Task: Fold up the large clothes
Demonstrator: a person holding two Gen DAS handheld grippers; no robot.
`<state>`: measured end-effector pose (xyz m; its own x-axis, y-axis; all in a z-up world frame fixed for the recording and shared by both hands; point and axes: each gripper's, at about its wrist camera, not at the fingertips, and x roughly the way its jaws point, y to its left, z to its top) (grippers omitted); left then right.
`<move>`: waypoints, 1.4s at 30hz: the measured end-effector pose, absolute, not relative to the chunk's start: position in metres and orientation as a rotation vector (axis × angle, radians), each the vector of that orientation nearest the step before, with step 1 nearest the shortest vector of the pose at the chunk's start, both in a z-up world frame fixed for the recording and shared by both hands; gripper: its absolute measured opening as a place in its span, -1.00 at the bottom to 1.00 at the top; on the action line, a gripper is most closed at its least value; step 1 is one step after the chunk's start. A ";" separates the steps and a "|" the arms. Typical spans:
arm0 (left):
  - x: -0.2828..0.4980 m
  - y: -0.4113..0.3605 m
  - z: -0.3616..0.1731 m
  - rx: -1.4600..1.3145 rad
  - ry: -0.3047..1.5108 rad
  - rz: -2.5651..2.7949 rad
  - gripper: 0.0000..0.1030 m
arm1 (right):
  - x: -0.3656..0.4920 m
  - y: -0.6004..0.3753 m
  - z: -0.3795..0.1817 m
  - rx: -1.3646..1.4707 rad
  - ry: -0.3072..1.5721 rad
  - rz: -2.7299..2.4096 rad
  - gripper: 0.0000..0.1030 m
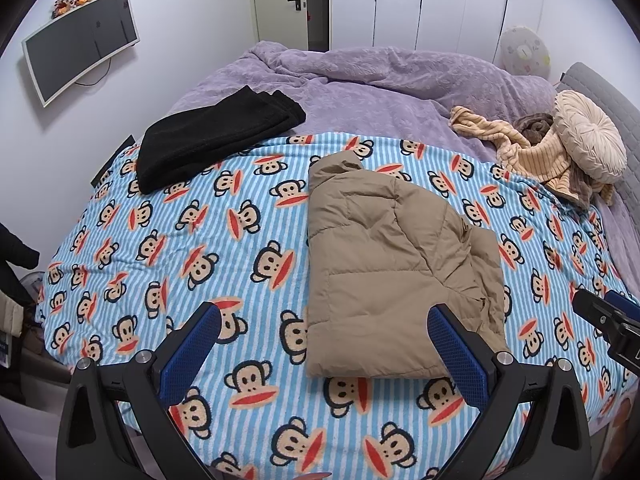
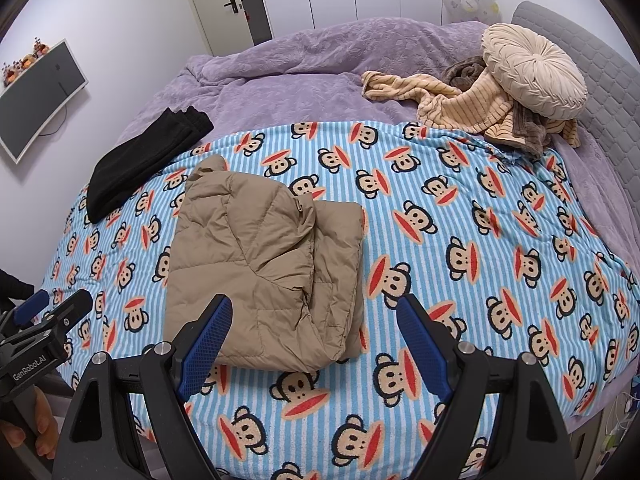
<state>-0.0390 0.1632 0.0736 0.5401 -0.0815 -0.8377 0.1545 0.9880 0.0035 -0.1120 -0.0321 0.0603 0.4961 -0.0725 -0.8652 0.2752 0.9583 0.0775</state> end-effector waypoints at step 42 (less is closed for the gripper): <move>-0.044 0.166 0.077 0.065 0.975 -0.128 1.00 | -0.114 -0.025 0.063 0.222 1.033 -0.219 0.68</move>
